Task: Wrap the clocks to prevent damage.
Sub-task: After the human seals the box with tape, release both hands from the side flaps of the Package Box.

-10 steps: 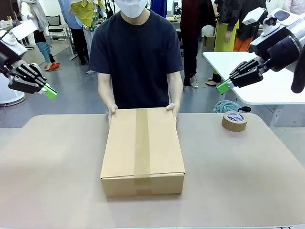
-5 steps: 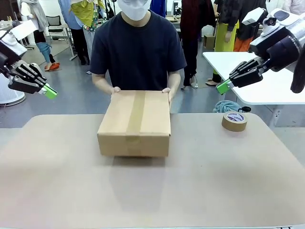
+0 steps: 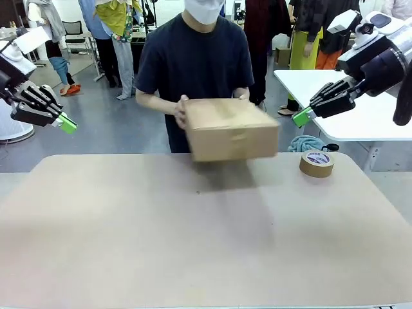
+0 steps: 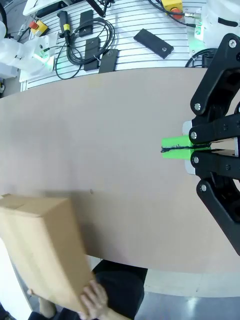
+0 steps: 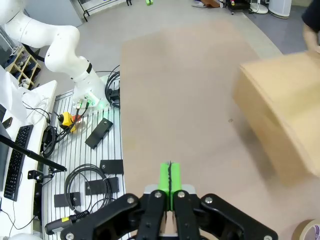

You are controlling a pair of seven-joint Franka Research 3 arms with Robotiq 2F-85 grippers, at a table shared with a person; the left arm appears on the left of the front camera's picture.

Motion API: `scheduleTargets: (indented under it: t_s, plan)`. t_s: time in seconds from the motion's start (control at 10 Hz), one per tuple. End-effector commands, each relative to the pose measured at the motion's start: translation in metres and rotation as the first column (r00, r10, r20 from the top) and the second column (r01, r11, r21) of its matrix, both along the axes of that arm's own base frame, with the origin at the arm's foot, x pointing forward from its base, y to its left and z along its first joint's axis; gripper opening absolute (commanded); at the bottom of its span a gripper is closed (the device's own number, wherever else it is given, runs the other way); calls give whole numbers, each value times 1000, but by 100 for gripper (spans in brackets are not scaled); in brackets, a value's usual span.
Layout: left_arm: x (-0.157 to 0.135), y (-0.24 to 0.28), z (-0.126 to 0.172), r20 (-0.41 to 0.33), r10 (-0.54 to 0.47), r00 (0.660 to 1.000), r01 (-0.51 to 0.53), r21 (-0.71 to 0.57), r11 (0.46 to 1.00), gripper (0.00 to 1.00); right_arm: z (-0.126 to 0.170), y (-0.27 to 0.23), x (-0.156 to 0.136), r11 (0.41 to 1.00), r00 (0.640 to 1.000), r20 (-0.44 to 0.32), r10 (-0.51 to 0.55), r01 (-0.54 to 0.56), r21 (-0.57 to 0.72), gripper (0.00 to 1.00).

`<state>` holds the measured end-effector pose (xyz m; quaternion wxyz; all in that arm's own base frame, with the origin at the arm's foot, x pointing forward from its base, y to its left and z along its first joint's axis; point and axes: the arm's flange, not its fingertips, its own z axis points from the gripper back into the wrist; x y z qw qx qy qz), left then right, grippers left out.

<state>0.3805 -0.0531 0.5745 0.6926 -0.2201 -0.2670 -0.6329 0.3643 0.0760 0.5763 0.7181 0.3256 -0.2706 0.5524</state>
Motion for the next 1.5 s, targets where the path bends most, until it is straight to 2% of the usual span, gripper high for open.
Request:
scheduleTargets:
  t_s: [0.0,0.1,0.2,0.3,0.4,0.5,0.6,0.7,0.9,1.0,1.3,1.4]
  plan:
    - [2,-1,0,-1,14,1000,-14,20,1000,0,0,0,0,1000,1000,0,0,0,0,1]
    - [0,0,0,0,0,1000,0,0,1000,0,-1,-5,-27,1000,999,54,3,-1,-25,7]
    - [3,1,9,-6,-25,1000,25,1,1000,60,0,-7,-37,1000,998,66,-9,9,10,58]
    - [0,1,9,-17,-22,1000,22,-7,1000,60,-3,-11,-43,999,998,62,-30,29,18,64]
    - [-11,0,3,-12,-1,1000,0,-16,1000,100,-10,-17,-48,999,998,53,-30,29,22,100]
    - [-8,2,8,-15,-5,1000,5,-10,1000,62,-13,-16,-46,999,999,42,-28,27,31,100]
    - [-4,3,11,-18,-6,1000,5,-9,1000,100,-14,-16,-43,999,999,23,-27,26,41,100]
    - [-7,2,7,-21,5,1000,-6,-17,1000,100,-15,-17,-42,999,1000,0,-16,16,32,80]
    - [2,3,6,-40,-4,999,3,-12,1000,100,-13,-16,-31,999,999,-38,-35,36,38,99]
    - [0,3,2,-46,1,999,-1,-14,1000,70,-14,-17,-29,998,998,-49,-43,45,33,100]
    - [3,5,2,-63,2,998,-2,-7,1000,99,-12,-14,-25,998,997,-54,-53,54,17,100]
    - [0,5,0,-63,4,998,-4,1,1000,100,-12,-14,-26,999,997,-59,-44,45,13,100]
